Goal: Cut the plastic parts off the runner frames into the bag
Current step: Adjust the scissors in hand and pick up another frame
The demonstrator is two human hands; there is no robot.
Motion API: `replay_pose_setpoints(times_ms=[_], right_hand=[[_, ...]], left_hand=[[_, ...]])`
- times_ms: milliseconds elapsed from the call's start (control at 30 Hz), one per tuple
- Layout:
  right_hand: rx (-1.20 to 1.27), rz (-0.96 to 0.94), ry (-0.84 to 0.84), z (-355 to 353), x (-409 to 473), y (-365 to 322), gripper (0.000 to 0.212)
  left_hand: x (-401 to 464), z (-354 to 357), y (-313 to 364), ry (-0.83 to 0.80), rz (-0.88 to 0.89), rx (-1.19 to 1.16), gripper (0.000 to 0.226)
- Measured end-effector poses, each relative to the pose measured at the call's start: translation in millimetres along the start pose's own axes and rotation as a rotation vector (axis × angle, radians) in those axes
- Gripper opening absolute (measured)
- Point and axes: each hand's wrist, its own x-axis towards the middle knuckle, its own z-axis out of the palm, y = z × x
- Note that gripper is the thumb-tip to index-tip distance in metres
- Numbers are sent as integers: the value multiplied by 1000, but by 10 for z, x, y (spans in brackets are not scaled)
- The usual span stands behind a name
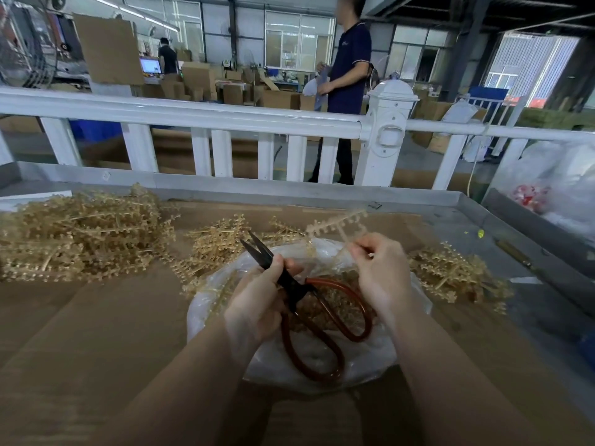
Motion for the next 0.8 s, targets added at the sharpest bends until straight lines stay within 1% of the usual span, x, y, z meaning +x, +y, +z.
replay_pose_setpoints(times_ms=[67, 167, 200, 267, 300, 367, 467, 567, 600, 633, 667, 700, 733, 767, 800], right_hand=[[188, 164, 102, -64, 72, 51, 17], [597, 455, 290, -152, 165, 174, 26], [701, 537, 320, -171, 191, 220, 22], [884, 683, 293, -175, 229, 302, 7], [958, 739, 267, -169, 237, 350, 11], [1078, 806, 248, -162, 258, 415, 12], [1139, 792, 200, -153, 197, 314, 23], [1066, 713, 161, -108, 123, 200, 29], [952, 703, 128, -98, 102, 172, 26], [728, 684, 95, -91, 75, 156, 26], [419, 647, 70, -97, 37, 140, 35], [146, 560, 67, -92, -15, 128, 44], [-22, 419, 75, -86, -90, 98, 50], [-89, 253, 44, -74, -178, 50, 53], [-76, 108, -49, -49, -263, 0, 55]], left_hand=[[13, -6, -6, 24, -4, -12, 30], [21, -10, -16, 2, 0, -19, 29], [20, -9, -19, -6, 4, -18, 29], [17, -6, -18, -8, 9, -19, 29], [16, -5, -16, -6, 9, -22, 29], [10, 1, -11, -6, 3, -20, 28], [5, 2, -5, 0, -14, -18, 26], [9, 11, 3, 17, -26, -31, 26], [7, 18, 7, 24, -28, -28, 27], [4, 21, 14, 31, -30, -27, 27], [2, 27, 21, 36, -33, -27, 26], [-1, 33, 28, 39, -36, -26, 26], [-3, 43, 34, 43, -39, -26, 26], [-7, 55, 40, 50, -42, -30, 26], [-13, 70, 47, 56, -45, -38, 26]])
